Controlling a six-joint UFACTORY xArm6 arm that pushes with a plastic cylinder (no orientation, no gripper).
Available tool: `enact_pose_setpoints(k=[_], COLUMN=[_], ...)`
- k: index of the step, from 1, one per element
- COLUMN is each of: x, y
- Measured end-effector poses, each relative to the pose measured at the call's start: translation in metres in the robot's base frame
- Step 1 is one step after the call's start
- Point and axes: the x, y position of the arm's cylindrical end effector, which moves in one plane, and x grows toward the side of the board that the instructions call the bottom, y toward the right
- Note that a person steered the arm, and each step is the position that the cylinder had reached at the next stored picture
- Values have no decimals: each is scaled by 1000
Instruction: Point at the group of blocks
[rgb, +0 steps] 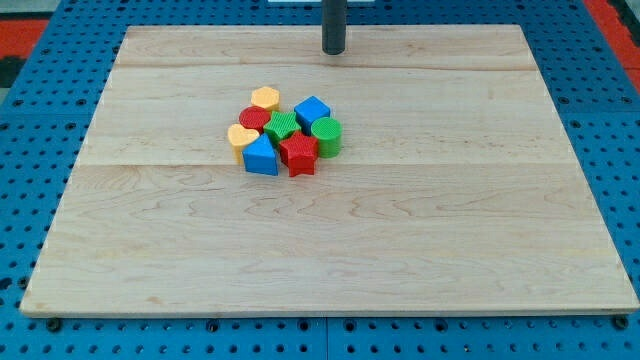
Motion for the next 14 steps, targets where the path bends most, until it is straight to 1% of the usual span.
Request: enact_pose_setpoints(k=[3,5,6,7,8,9,10,12,13,14], x=[0,12,84,153,226,224,208,134,108,68], y=[0,0,17,62,51,-11,-16,-11,-11,27])
